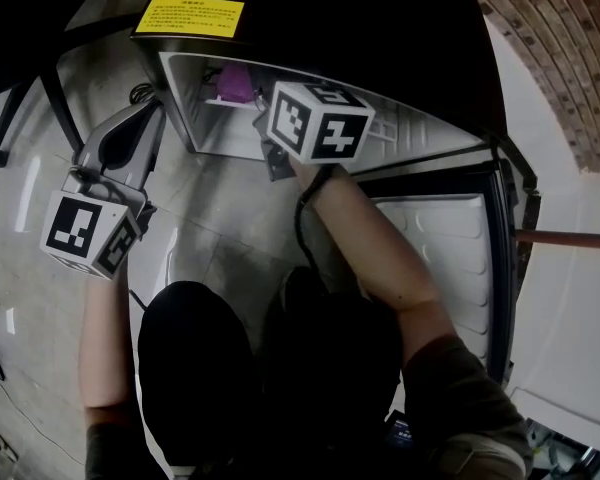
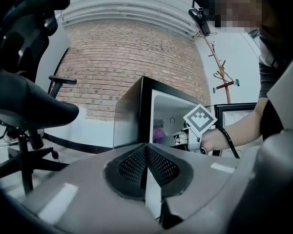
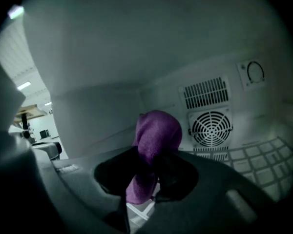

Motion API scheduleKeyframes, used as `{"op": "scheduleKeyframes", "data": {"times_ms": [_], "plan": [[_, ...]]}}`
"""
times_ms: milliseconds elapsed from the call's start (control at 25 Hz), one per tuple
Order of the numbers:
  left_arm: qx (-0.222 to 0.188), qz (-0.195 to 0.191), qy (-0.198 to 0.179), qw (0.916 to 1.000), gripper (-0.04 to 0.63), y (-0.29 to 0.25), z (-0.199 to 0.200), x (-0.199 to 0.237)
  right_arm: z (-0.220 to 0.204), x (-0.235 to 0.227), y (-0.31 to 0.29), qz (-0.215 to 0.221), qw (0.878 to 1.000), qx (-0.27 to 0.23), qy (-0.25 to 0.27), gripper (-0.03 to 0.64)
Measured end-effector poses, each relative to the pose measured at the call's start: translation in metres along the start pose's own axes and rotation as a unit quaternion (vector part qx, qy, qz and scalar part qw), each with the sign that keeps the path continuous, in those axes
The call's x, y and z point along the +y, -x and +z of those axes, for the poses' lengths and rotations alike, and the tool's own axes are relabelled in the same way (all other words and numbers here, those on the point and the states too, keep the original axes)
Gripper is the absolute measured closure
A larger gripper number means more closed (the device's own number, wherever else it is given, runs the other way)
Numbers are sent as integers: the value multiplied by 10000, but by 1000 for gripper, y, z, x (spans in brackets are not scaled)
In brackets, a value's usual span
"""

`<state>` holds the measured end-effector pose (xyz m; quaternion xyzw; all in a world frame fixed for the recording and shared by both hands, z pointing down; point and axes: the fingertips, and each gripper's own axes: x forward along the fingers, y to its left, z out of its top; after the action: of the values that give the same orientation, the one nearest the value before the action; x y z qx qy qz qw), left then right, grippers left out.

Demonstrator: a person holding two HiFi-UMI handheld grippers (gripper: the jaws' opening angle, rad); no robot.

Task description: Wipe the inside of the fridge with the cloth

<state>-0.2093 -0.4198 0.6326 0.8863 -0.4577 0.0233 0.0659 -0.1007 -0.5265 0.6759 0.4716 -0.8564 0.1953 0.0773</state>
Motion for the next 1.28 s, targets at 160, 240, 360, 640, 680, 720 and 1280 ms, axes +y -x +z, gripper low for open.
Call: {"op": "scheduleKeyframes", "data": {"times_ms": [160,240,360,640,680,720,1280], "plan": [[-39,-187,-151,9997,578,-7,2,-12,-1,17,7,198,9971,72,738,531],[-17,-223,-158,9996,578,-9,0,-18,-6,25,4,219,9948,250,967,531],[-26,-316,-233,9992,578,-16,-3,-29,-13,9,14,-175,9917,474,1185,531],[-18,-660,-396,9970,578,-29,-1,-56,-28,-90,84,-1518,9847,674,518,531],[-3,-690,-395,9968,578,-31,-1,-59,-28,-103,95,-1726,9819,636,452,531],[16,-715,-394,9967,578,-34,-2,-62,-29,-114,105,-1926,9784,608,432,531],[20,-1156,-291,9929,578,-61,4,-99,33,-132,197,-3014,9472,-1046,326,531]]}}
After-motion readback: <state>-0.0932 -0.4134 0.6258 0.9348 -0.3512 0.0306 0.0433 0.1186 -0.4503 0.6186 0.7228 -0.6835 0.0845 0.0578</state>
